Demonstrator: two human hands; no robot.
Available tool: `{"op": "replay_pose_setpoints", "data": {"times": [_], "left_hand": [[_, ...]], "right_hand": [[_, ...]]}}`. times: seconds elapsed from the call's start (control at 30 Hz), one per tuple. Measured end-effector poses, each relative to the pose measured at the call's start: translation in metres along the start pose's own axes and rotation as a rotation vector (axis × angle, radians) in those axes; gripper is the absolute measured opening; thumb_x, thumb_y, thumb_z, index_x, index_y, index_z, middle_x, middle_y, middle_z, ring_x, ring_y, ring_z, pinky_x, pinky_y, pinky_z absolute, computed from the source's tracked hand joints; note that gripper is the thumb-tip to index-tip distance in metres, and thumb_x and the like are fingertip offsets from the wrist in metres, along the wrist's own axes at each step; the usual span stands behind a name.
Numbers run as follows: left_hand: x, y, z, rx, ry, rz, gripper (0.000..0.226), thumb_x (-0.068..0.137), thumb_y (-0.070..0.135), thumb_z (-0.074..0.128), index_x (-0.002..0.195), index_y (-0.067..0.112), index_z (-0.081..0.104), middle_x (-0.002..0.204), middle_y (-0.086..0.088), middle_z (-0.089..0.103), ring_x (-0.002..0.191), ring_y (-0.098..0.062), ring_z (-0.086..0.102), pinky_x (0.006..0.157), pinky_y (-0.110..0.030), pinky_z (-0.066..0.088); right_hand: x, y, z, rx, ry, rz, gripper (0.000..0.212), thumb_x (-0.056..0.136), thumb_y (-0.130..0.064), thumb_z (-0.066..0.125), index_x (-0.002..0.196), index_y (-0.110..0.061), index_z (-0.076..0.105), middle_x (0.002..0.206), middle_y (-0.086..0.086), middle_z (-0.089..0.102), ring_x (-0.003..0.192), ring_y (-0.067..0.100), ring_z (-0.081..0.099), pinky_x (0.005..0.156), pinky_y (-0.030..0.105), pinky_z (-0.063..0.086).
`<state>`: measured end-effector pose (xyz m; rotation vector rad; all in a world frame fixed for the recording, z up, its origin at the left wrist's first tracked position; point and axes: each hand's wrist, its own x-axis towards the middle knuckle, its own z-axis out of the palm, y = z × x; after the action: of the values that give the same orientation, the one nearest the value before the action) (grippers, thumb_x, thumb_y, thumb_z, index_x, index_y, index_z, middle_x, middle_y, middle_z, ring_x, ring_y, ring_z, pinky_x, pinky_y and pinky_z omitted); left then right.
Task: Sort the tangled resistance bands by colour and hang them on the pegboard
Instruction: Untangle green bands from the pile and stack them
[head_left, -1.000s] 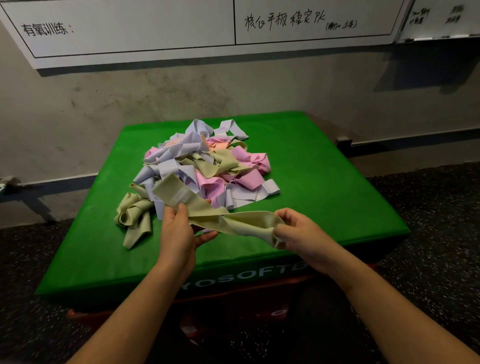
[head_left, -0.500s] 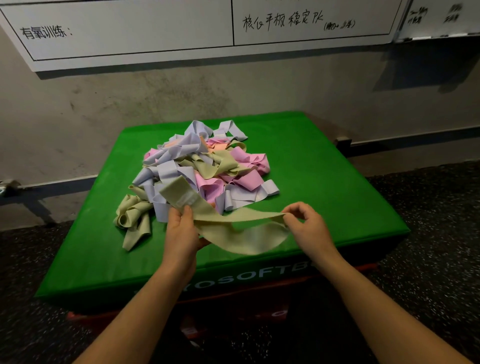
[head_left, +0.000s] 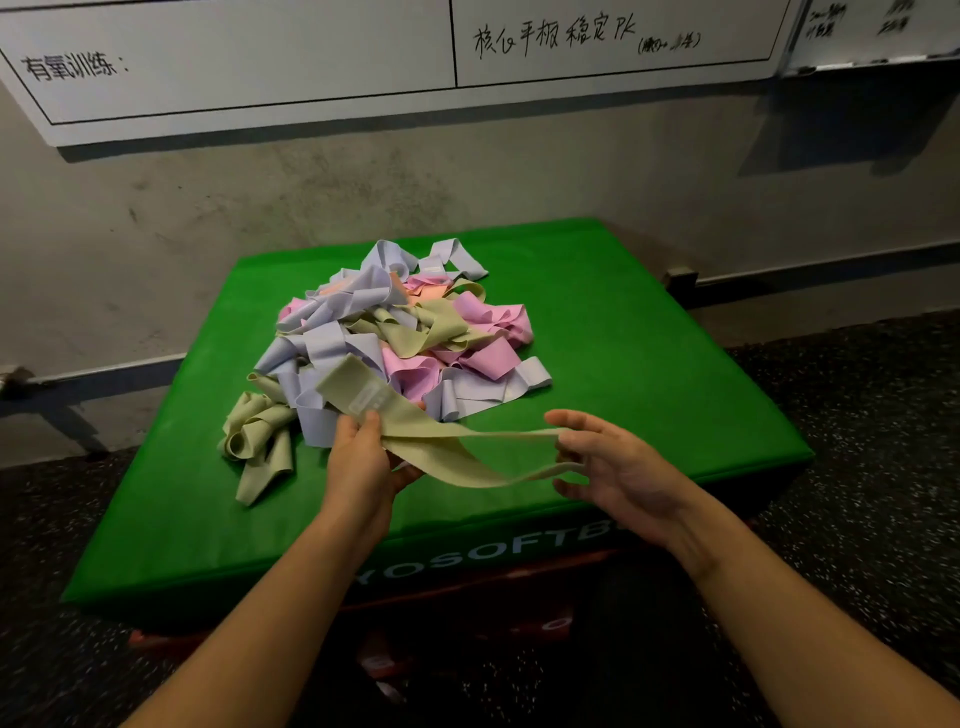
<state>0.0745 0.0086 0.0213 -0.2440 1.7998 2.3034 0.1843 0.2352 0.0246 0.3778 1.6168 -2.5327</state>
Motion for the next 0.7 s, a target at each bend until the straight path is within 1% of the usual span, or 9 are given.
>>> {"op": "replay_pose_setpoints", "data": {"times": [0.13,0.2,0.27,0.37,0.43,0.5,0.57,0.63,0.7], "left_hand": [[0.013,0.001,0.011,-0.035,-0.011,-0.035,0.022,0.109,0.019,0.031,0.108,0.019,0.053,0.104,-0.010,0.066,0.092,-0.026,0.066,0.069,-0.044,0.057],[0.020,0.002,0.021,-0.028,-0.033,-0.052,0.022,0.108,0.017,0.033,0.113,0.017,0.055,0.106,-0.008,0.066,0.096,-0.026,0.066,0.065,-0.039,0.058],[0.028,0.003,0.032,-0.023,-0.063,-0.055,0.023,0.107,0.016,0.037,0.121,0.012,0.055,0.111,-0.011,0.067,0.100,-0.027,0.067,0.066,-0.037,0.060],[0.043,0.006,0.051,-0.015,-0.080,-0.061,0.021,0.106,0.012,0.040,0.121,0.011,0.053,0.111,-0.014,0.067,0.092,-0.024,0.068,0.065,-0.037,0.060],[0.055,0.004,0.065,-0.007,-0.069,-0.067,0.024,0.105,0.009,0.038,0.127,0.010,0.049,0.117,-0.014,0.065,0.092,-0.025,0.068,0.058,-0.035,0.059],[0.062,0.000,0.082,0.019,-0.078,-0.061,0.026,0.104,0.006,0.039,0.129,0.013,0.044,0.117,-0.011,0.066,0.091,-0.025,0.069,0.057,-0.033,0.059],[0.067,-0.003,0.099,0.057,-0.092,-0.061,0.031,0.102,0.004,0.045,0.129,0.017,0.037,0.111,-0.008,0.066,0.089,-0.024,0.070,0.060,-0.035,0.060],[0.076,-0.007,0.116,0.085,-0.093,-0.080,0.037,0.101,0.003,0.045,0.132,0.018,0.031,0.110,-0.009,0.062,0.090,-0.024,0.070,0.069,-0.041,0.062],[0.088,-0.012,0.132,0.112,-0.095,-0.117,0.038,0.103,0.005,0.042,0.137,0.016,0.031,0.114,-0.011,0.057,0.096,-0.027,0.066,0.079,-0.048,0.060]], "right_hand": [[0.008,0.001,-0.007,-0.344,0.223,-0.130,0.016,0.073,-0.016,0.082,0.086,-0.021,0.074,0.076,-0.006,0.072,0.074,0.010,0.061,0.074,0.028,0.047],[0.011,0.003,-0.013,-0.585,0.293,-0.211,0.012,0.075,-0.018,0.084,0.083,-0.022,0.075,0.086,0.003,0.074,0.078,0.011,0.065,0.075,0.026,0.051],[0.010,0.001,-0.024,-0.758,0.258,-0.247,0.023,0.075,-0.022,0.085,0.094,-0.028,0.074,0.105,0.003,0.065,0.093,0.014,0.063,0.083,0.025,0.053],[0.004,-0.007,-0.044,-0.938,0.042,-0.221,0.049,0.079,-0.010,0.080,0.121,-0.026,0.060,0.117,0.000,0.048,0.103,0.011,0.056,0.086,0.018,0.052],[0.005,-0.007,-0.057,-1.040,0.005,-0.290,0.055,0.077,0.001,0.074,0.119,-0.027,0.052,0.116,-0.002,0.045,0.101,0.009,0.052,0.087,0.015,0.047],[0.009,-0.005,-0.069,-1.080,0.085,-0.415,0.056,0.074,0.008,0.069,0.104,-0.035,0.048,0.108,-0.004,0.047,0.097,0.008,0.050,0.084,0.017,0.043],[0.011,-0.006,-0.082,-1.095,0.148,-0.495,0.050,0.074,0.008,0.070,0.094,-0.035,0.053,0.101,-0.008,0.048,0.093,0.002,0.050,0.081,0.015,0.042],[0.013,-0.008,-0.097,-1.150,0.181,-0.564,0.034,0.075,0.001,0.075,0.092,-0.027,0.067,0.098,-0.009,0.046,0.093,0.002,0.048,0.084,0.009,0.037],[0.013,-0.011,-0.113,-1.281,0.203,-0.628,0.019,0.078,-0.012,0.078,0.094,-0.023,0.076,0.111,-0.008,0.048,0.102,0.010,0.047,0.092,0.016,0.037]]}}
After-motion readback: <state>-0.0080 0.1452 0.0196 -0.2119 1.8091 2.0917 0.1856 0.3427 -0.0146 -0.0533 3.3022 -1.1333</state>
